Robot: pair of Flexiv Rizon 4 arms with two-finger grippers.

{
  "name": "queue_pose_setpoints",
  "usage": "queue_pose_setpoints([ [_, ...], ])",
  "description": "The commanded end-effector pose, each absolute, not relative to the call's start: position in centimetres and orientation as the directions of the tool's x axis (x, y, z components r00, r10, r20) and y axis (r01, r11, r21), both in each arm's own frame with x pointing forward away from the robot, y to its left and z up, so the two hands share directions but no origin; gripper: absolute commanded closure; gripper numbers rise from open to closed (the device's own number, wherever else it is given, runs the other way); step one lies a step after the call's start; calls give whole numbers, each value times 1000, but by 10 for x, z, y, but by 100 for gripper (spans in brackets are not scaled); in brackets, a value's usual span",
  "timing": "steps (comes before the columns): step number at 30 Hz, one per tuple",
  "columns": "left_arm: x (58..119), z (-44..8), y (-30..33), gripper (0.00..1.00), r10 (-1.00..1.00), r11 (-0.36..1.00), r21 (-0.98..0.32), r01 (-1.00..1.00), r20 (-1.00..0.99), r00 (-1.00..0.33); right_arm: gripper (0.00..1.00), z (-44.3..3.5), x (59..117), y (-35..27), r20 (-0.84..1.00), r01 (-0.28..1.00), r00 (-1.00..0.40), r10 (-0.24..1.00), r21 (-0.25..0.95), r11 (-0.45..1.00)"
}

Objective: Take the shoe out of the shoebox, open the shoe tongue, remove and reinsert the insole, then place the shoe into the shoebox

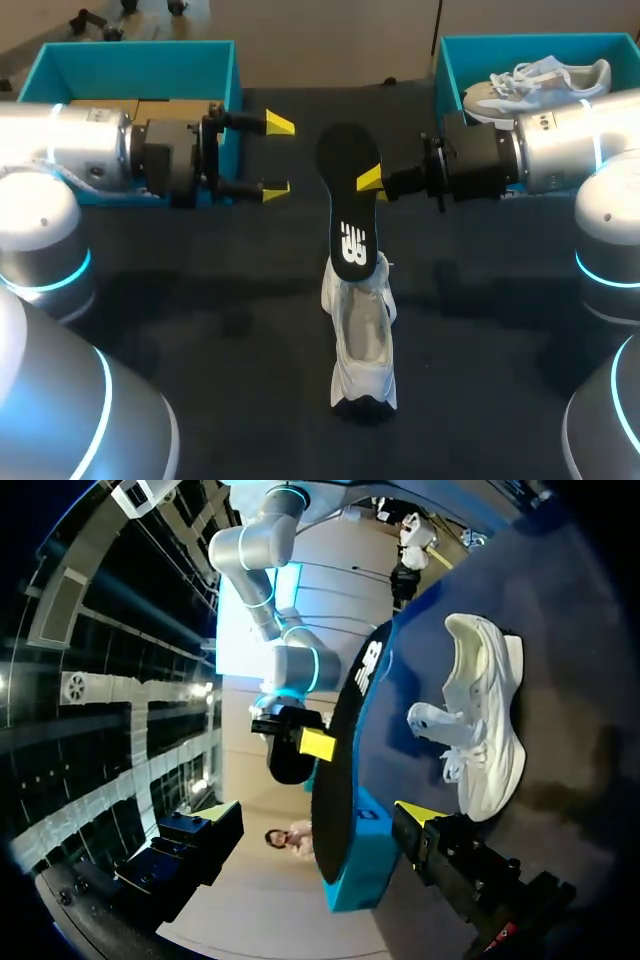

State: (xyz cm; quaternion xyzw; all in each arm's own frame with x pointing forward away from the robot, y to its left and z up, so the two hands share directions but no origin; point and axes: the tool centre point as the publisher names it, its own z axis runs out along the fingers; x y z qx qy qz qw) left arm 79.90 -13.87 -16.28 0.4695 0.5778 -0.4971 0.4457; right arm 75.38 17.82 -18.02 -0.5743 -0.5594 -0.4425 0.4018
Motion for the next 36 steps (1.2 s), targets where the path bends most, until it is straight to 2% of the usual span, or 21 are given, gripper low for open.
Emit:
queue_pose_setpoints([
  [1, 795, -172, -154, 0, 42, 98, -152, 983, -987, -157, 100, -181, 754, 180, 957, 998, -17, 288, 33, -53],
  [25, 804, -193, -196, 0, -40, 102, -125, 987, -992, -121, 100, -181, 754, 180, 957, 998, -17, 288, 33, -53],
  [36, 807, -190, -205, 19, -71, 95, -106, 990, -992, -100, 100, -181, 754, 180, 957, 998, -17, 288, 33, -53],
])
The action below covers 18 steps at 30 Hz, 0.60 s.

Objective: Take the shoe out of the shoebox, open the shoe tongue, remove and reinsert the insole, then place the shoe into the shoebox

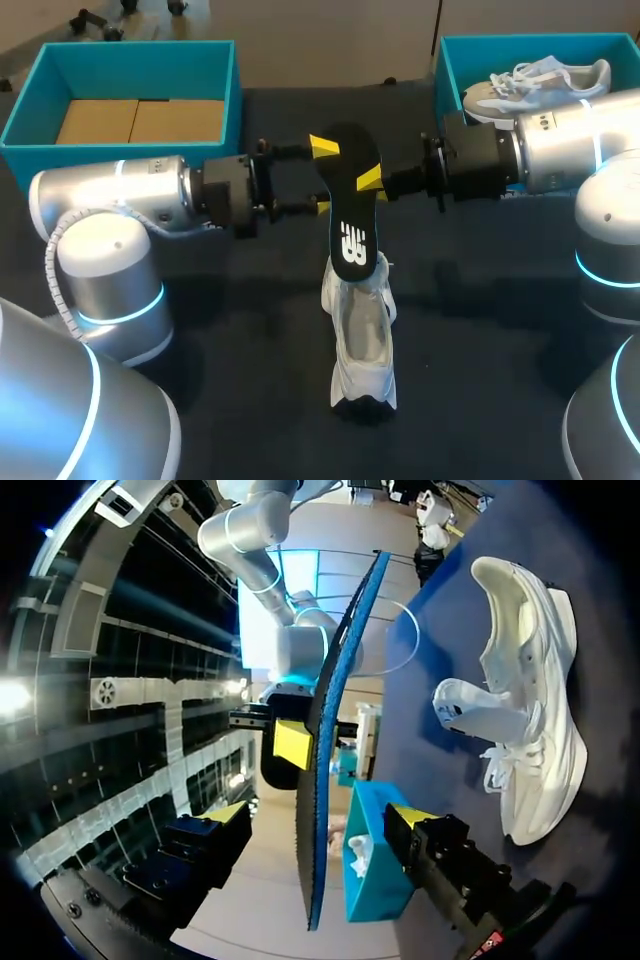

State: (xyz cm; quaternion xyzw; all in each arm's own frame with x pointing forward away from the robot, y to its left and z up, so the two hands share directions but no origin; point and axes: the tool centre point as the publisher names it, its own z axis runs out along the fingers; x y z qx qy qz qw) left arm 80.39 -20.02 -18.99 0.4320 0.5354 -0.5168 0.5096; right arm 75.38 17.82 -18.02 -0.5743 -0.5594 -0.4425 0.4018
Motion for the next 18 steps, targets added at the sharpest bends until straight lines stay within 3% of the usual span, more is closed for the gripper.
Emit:
queue_pose_setpoints([
  [1, 808, -190, -205, 24, -71, 97, -103, 990, -993, -97, 100, -181, 754, 180, 957, 998, -17, 288, 33, -53],
  [6, 811, -188, -208, 44, -82, 96, -104, 990, -992, -97, 100, -181, 754, 180, 957, 998, -17, 288, 33, -53],
  [18, 807, -190, -217, 55, -84, 93, -104, 990, -992, -96, 100, -181, 754, 180, 957, 998, -17, 288, 33, -53],
])
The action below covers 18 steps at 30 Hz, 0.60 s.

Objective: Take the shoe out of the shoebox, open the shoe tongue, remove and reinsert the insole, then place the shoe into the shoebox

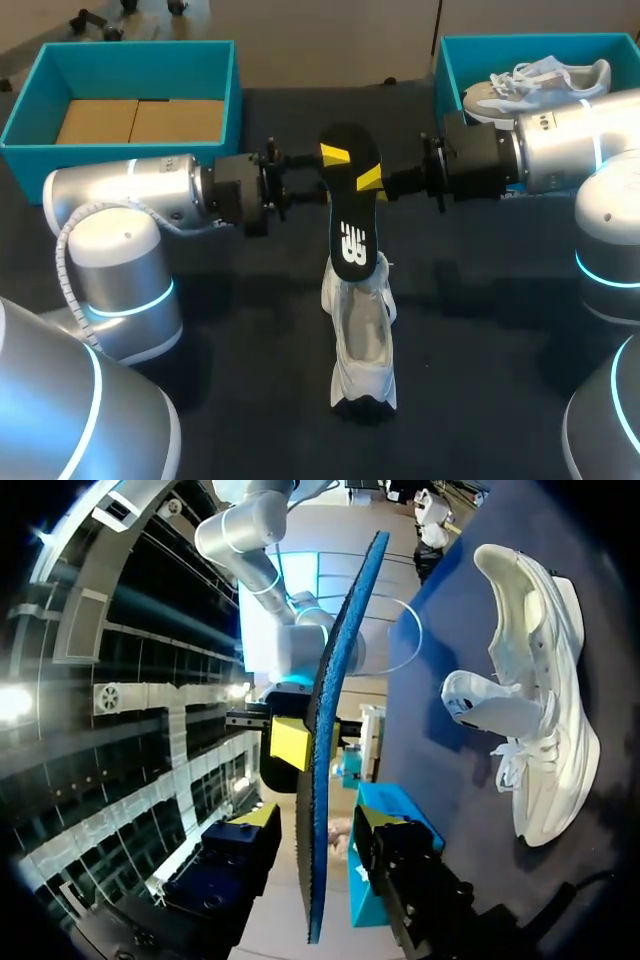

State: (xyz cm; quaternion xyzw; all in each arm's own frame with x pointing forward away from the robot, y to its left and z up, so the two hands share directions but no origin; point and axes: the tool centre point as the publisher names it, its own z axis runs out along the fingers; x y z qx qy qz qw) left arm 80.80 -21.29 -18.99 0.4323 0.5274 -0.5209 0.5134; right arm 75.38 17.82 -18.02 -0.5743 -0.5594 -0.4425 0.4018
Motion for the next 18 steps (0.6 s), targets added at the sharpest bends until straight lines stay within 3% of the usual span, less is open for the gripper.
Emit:
queue_pose_setpoints([
  [1, 807, -190, -218, 55, -84, 94, -103, 990, -992, -95, 100, -181, 754, 180, 957, 998, -17, 288, 33, -53],
  [18, 805, -189, -213, 75, -85, 119, -89, 989, -993, -79, 100, -181, 754, 180, 957, 998, -17, 288, 33, -53],
])
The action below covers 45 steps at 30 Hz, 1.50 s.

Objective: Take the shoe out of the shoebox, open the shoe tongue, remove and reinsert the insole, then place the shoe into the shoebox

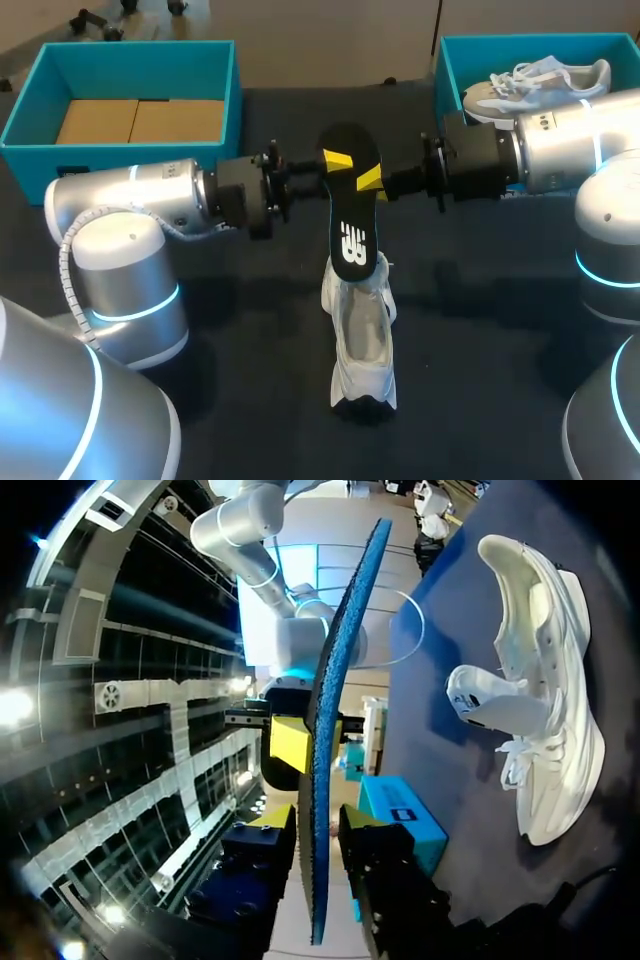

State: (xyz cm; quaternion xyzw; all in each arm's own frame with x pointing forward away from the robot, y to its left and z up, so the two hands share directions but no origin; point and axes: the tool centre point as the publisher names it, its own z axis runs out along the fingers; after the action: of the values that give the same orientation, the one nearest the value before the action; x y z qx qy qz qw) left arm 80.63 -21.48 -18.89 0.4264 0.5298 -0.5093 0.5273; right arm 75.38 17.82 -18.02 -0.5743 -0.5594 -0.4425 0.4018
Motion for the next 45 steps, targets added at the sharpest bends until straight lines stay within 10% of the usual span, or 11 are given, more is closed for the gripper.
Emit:
queue_pose_setpoints([
  [1, 805, -189, -213, 75, -85, 118, -89, 989, -993, -79, 100, -181, 754, 180, 957, 998, -17, 288, 33, -53],
  [7, 804, -189, -215, 78, -79, 112, -85, 990, -994, -76, 100, -181, 754, 180, 957, 998, -17, 288, 33, -53],
  [10, 803, -190, -217, 100, -74, 105, -81, 991, -995, -73, 100, -181, 754, 180, 957, 998, -17, 288, 33, -53],
  [20, 804, -190, -219, 100, -70, 103, -72, 992, -995, -65, 100, -181, 754, 180, 957, 998, -17, 288, 33, -50],
  [21, 804, -189, -219, 100, -70, 104, -71, 992, -995, -64, 88, -181, 754, 180, 957, 998, -17, 288, 32, -48],
  [24, 804, -188, -217, 100, -68, 106, -67, 992, -996, -60, 0, -182, 754, 179, 955, 999, -27, 296, 39, -34],
  [45, 796, -184, -207, 100, -44, 111, -70, 991, -997, -65, 0, -182, 745, 165, 926, 989, -140, 351, 151, -2],
])
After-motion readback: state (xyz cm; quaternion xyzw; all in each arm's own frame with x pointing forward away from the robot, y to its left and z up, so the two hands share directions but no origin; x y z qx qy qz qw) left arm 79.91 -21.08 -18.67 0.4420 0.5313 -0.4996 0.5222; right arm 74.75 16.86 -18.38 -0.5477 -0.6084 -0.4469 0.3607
